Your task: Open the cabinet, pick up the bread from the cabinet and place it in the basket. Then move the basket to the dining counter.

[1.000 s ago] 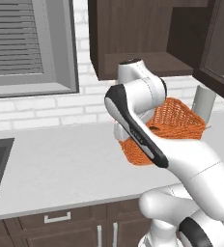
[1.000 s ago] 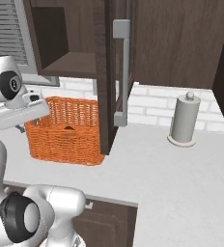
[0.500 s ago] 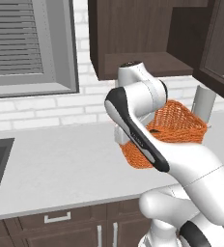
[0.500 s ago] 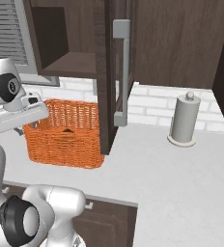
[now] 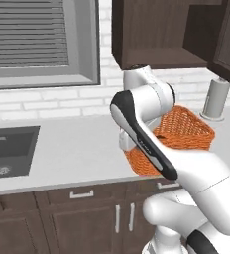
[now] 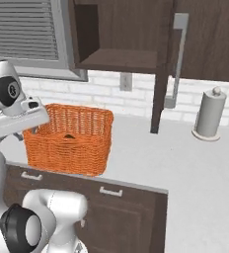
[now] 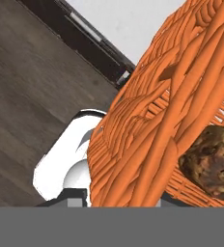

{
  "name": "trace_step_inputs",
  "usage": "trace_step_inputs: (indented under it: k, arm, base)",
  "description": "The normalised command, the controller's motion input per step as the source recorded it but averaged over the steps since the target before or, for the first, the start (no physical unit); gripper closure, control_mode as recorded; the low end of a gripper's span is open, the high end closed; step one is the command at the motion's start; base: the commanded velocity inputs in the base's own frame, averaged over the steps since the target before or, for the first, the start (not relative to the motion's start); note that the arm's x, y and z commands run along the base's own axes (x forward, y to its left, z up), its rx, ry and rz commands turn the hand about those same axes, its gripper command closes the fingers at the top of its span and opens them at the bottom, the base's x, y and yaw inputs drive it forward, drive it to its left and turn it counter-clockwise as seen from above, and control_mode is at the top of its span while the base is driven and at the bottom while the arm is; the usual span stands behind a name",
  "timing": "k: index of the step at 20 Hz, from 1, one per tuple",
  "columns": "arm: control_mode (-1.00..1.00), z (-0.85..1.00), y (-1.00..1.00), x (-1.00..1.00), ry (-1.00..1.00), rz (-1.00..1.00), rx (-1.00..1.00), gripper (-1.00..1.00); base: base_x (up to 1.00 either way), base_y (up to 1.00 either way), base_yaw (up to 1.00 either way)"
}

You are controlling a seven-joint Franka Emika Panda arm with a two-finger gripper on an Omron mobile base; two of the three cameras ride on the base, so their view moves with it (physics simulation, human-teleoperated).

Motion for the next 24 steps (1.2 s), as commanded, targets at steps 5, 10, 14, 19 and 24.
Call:
trace_step_inputs:
  k: [5,10,14,19,24]
  arm:
    - [1.0,0.0,0.0,0.0,0.0,0.0,0.0,1.0]
    - [1.0,0.0,0.0,0.0,0.0,0.0,0.0,1.0]
    - [1.0,0.0,0.0,0.0,0.0,0.0,0.0,1.0]
    - [1.0,0.0,0.0,0.0,0.0,0.0,0.0,1.0]
    - [1.0,0.0,0.0,0.0,0.0,0.0,0.0,1.0]
  base:
    - [-0.31,0.98,0.63]
    - [-0.3,0.82,0.81]
    - [-0.21,0.57,0.84]
    - [-0.36,0.17,0.79]
    - [-0.27,0.05,0.77]
